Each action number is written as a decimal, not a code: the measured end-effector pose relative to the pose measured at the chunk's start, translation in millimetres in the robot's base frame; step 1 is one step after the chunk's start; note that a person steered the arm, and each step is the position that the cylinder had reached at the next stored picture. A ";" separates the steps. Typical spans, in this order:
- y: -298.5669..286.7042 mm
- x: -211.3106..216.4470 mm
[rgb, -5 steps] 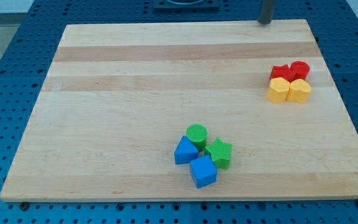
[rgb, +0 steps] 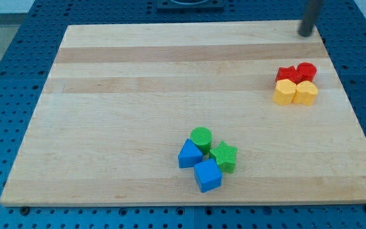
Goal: Push the red circle towards the top right corner of the board
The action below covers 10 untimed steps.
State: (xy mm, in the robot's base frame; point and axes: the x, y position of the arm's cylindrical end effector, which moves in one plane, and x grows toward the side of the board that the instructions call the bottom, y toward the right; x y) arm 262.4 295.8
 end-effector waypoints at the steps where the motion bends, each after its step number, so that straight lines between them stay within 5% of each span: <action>1: 49.2 33.5; 2: 49.0 64.0; 3: 27.4 150.9; 4: -4.8 172.4; 5: -61.1 171.1; 8: -110.4 38.7; 10: -91.4 128.5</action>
State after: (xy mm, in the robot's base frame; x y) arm 390.9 204.4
